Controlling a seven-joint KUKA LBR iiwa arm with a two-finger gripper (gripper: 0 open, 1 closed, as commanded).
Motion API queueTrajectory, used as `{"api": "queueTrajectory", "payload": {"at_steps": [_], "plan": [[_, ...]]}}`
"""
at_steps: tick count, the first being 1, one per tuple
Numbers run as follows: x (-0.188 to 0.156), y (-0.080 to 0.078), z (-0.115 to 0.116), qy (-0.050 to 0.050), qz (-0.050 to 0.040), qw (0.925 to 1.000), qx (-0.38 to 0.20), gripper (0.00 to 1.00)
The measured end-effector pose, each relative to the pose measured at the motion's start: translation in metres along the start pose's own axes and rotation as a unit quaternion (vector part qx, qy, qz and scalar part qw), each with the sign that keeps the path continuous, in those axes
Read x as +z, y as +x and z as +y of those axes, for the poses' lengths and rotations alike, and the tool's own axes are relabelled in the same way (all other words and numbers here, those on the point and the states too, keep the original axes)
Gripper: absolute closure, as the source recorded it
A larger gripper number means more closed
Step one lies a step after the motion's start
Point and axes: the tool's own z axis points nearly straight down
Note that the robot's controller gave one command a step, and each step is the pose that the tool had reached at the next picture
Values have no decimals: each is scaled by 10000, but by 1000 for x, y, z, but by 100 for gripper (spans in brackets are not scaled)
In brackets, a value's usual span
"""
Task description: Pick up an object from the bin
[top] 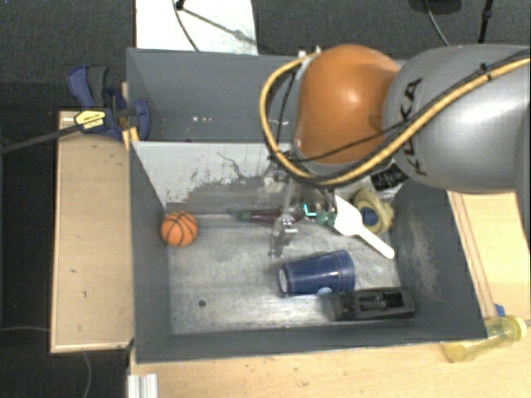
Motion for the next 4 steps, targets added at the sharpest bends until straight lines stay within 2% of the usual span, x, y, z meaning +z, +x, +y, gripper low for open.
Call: {"api": "queueTrajectory", "payload": {"at_steps": [1, 2, 3, 4], "plan": [[-5, -2, -1, -5, -40, 10000, 14, 0], [8, 10, -17, -15, -70, 9995, -321, 0], [64, 10, -52, 6, -66, 9972, -739, 0], [139, 48, -66, -17, -102, 9988, -485, 100]]}}
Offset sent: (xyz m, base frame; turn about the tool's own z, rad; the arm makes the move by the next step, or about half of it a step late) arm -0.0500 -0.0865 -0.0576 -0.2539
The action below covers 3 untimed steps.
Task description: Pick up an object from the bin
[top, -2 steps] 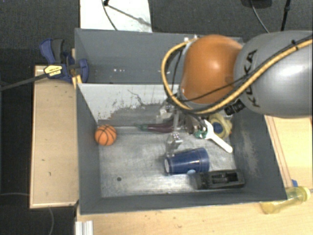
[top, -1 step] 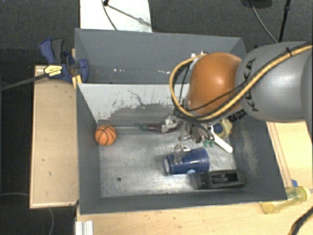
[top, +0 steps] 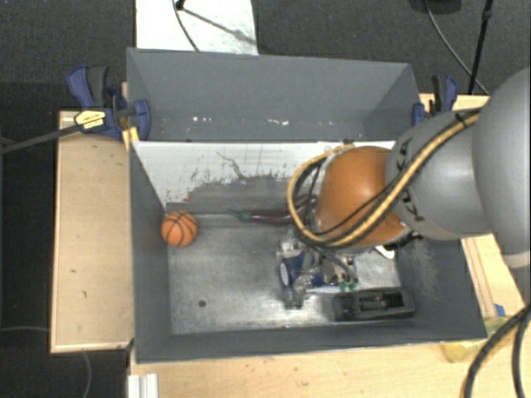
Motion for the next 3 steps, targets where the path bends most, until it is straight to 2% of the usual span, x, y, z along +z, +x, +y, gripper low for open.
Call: {"api": "queueTrajectory", "payload": {"at_steps": [1, 2, 3], "plan": [[0, 0, 0, -1, 0, 10000, 4, 100], [-28, 0, -3, 11, 82, 10000, -21, 100], [-51, -1, -7, 12, 53, 9997, -251, 100]]}}
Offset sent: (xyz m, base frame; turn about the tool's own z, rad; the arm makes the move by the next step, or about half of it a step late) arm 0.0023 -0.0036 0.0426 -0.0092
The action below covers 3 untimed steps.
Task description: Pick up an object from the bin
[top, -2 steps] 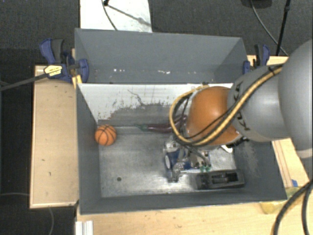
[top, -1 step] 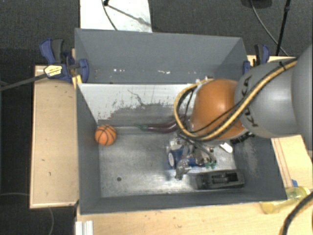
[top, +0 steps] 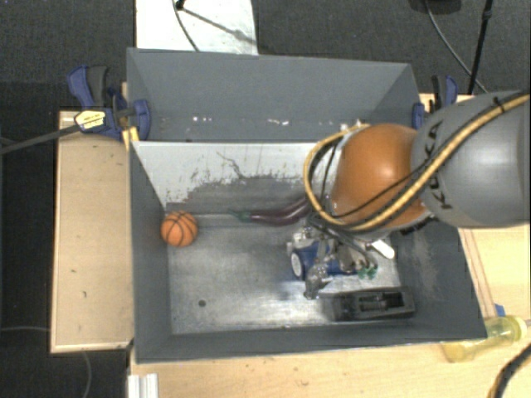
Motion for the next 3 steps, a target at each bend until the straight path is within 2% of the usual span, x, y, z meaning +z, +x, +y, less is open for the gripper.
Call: {"api": "queueTrajectory", "payload": {"at_steps": [1, 2, 3], "plan": [[-13, 3, 6, -2, 11, 9999, 100, 100], [-68, 4, 8, -2, 47, 10000, 78, 100], [-186, 7, 10, -1, 11, 9999, -115, 100]]}}
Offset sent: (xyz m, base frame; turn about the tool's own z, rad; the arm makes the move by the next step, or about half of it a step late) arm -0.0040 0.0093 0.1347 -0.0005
